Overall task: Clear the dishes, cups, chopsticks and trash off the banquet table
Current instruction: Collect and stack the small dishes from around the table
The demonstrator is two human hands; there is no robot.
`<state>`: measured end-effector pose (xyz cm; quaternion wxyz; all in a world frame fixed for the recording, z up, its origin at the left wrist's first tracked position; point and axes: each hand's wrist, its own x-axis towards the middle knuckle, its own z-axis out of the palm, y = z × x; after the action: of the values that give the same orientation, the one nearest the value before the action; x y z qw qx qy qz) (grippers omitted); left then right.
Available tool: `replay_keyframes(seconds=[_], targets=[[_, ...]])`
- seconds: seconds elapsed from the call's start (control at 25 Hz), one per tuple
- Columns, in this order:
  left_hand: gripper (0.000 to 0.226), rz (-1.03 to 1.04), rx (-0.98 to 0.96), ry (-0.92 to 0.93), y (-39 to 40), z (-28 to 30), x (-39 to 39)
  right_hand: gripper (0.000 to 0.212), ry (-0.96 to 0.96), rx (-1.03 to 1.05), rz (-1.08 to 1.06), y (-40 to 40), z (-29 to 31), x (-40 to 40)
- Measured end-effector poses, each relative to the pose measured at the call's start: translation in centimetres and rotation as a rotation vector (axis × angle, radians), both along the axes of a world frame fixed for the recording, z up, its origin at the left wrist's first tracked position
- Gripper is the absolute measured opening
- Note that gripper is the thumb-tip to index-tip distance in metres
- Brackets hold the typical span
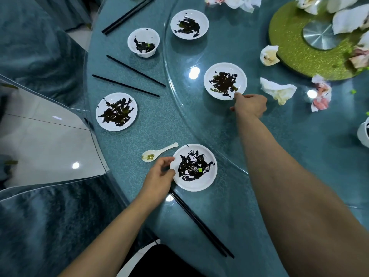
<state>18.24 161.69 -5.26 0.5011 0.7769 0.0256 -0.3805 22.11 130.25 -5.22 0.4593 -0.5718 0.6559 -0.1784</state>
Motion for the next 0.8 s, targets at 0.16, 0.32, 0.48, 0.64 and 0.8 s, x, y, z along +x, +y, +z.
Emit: replay_keyframes(seconds=[0.16, 0.32, 0.48, 0.64, 0.8], targets=[[0.036, -0.003, 0.003, 0.008, 0.0, 0.1, 0.0, 0.010, -0.001, 0.030, -0.019, -0.6, 0.1, 0.4], [0.036, 0.000, 0.005, 0.015, 0.1, 0.3, 0.1, 0.010, -0.051, 0.043, -0.072, 0.3, 0.3, -0.3], [0.037, -0.011, 0.008, 0.010, 0.0, 0.4, 0.1, 0.002, -0.108, 0.035, -0.006, 3.8, -0.3, -3.9], [0.035, -0.008, -0.010, -0.009, 0.0, 0.6, 0.0, 0.003, -0.083, 0.067, 0.080, 8.4, -0.9, -8.4], [0.034, -0.026, -0.007, -0.020, 0.0, 0.5, 0.1, 0.009, -0.084, 0.102, 0.157, 12.5, -0.8, -12.1]])
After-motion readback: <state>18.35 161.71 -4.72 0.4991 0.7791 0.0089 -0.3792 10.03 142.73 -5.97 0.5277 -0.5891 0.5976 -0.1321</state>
